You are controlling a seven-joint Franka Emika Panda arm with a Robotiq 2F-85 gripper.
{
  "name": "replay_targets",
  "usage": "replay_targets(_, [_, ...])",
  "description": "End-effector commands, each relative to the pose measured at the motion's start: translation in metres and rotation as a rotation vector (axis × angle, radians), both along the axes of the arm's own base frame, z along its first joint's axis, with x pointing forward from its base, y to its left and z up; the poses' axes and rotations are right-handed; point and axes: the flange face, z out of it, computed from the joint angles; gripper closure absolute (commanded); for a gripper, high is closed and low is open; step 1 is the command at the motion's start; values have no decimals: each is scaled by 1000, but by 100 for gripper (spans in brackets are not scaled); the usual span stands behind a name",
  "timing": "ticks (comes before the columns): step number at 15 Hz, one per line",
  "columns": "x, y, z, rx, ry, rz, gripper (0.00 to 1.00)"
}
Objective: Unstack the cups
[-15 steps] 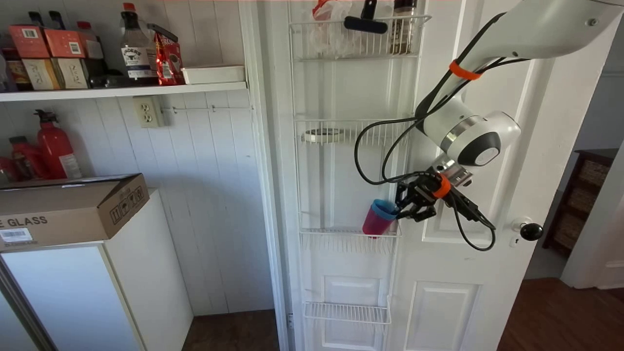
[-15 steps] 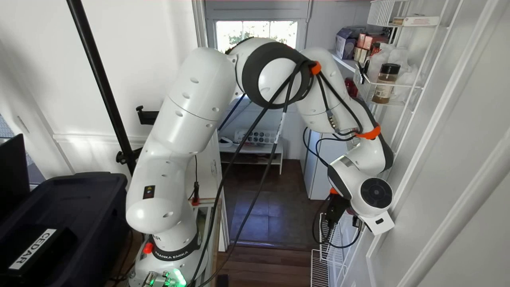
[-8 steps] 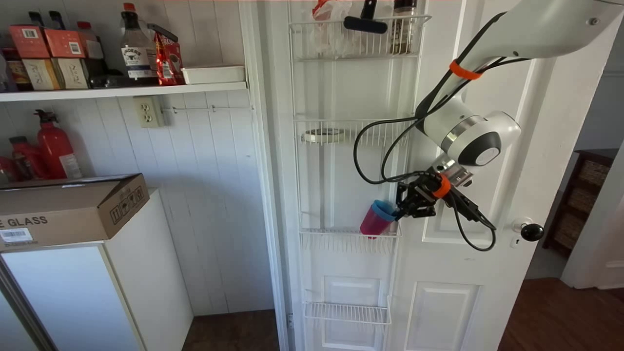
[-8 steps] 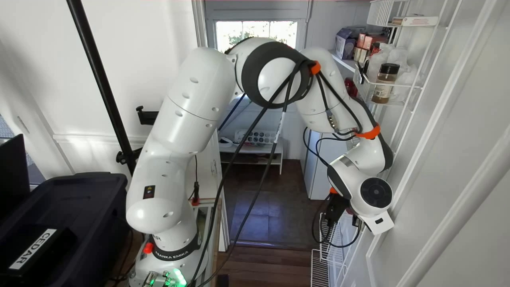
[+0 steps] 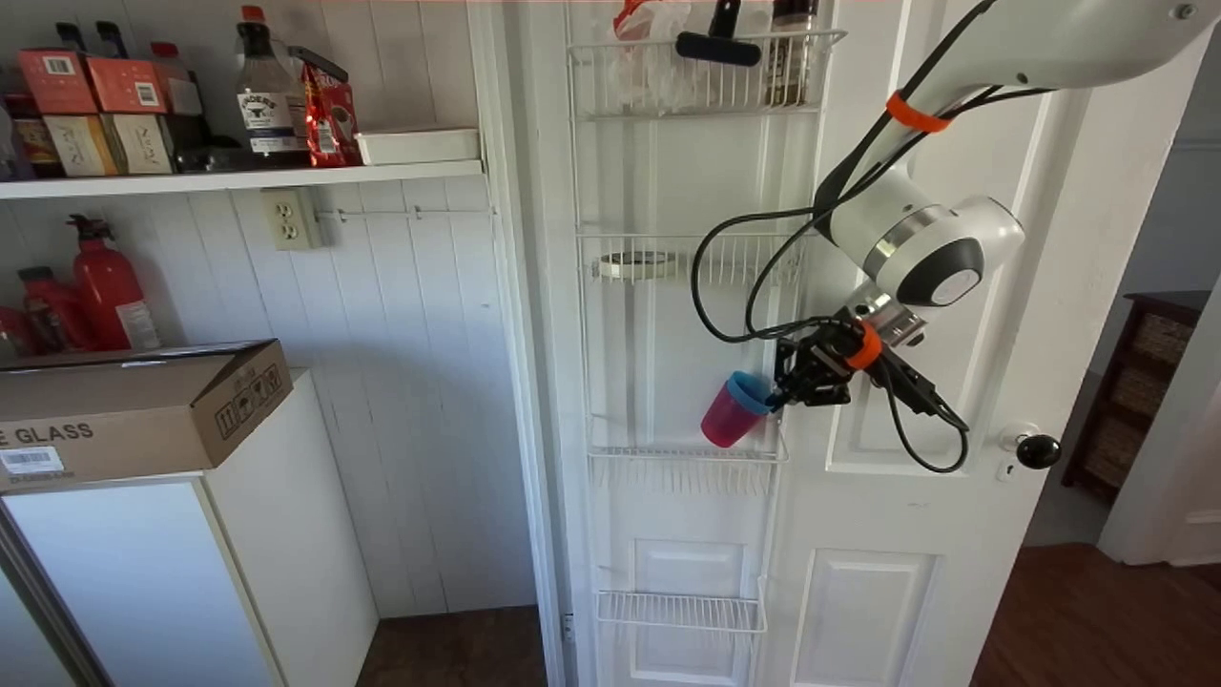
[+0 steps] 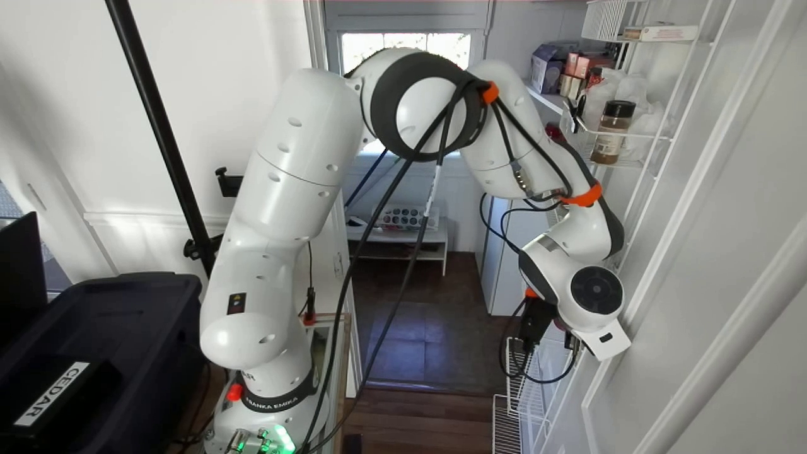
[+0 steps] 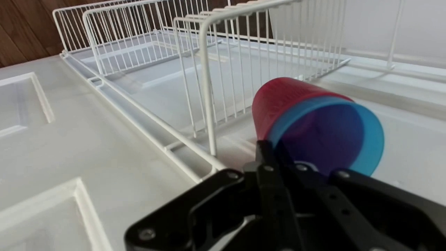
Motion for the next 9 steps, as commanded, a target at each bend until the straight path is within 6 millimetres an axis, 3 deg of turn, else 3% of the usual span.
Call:
replay_targets(1, [-8,21,42,40,-59,35,99])
replay_targets(2, [-10,21,44,-113,-74,-21,99])
replay_targets(3, [-10,27,53,10,-72,23,99])
replay_targets(4, [-14,28,55,-90,-77,-14,99])
replay_targets(9, [-31,25,57,-35,-35,-13,99])
